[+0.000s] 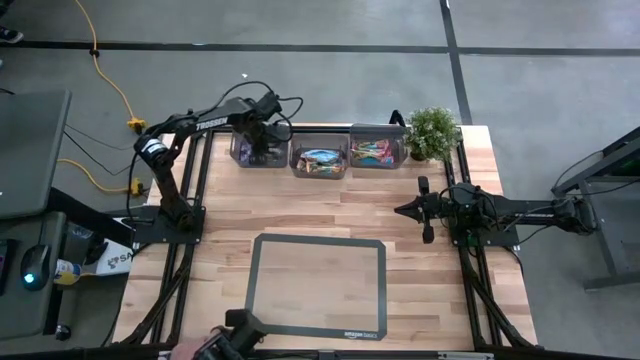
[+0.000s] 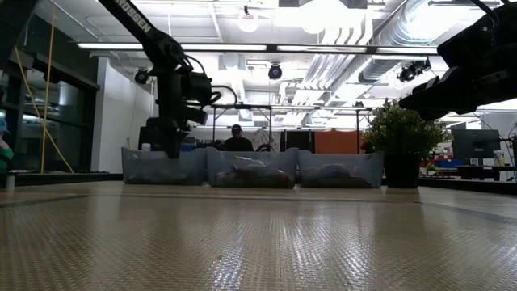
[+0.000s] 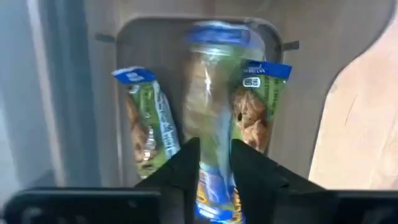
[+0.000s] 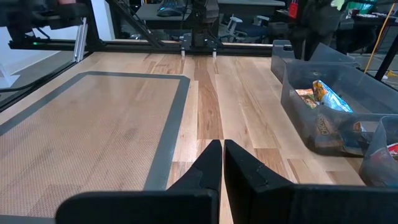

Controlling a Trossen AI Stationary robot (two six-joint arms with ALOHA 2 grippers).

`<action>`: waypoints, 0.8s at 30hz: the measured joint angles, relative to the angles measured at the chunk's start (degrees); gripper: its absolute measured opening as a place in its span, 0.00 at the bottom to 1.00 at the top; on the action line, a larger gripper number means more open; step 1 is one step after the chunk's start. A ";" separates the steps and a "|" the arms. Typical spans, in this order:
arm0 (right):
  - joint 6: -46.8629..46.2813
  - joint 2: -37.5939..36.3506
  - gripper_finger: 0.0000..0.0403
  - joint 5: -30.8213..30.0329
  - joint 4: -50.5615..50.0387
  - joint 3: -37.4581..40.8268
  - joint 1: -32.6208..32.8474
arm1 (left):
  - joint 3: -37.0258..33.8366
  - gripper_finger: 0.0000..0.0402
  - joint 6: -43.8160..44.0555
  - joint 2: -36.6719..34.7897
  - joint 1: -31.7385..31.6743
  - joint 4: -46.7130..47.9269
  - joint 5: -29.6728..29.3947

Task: Pick and place Granola Bars by type
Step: Put the blue granola bar into the left black bin, then return to Home Position

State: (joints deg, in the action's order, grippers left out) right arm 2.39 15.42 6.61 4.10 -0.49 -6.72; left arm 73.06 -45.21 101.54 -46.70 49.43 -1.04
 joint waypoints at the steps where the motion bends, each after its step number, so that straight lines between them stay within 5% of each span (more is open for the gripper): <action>1: 0.00 -0.02 0.00 0.01 0.01 -0.01 0.00 | -0.06 0.23 0.80 0.33 -0.06 0.03 -0.36; 10: 0.00 -0.02 0.00 0.00 0.00 -0.01 0.00 | -0.07 0.45 7.37 1.37 -0.15 0.87 -3.15; 24: 0.00 -0.02 0.00 0.00 0.00 0.00 0.00 | -0.07 0.46 17.25 -0.81 0.53 2.79 18.58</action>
State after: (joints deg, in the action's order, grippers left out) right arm 2.39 15.40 6.61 4.10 -0.49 -6.72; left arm 72.99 -27.96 100.73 -46.17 52.22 17.54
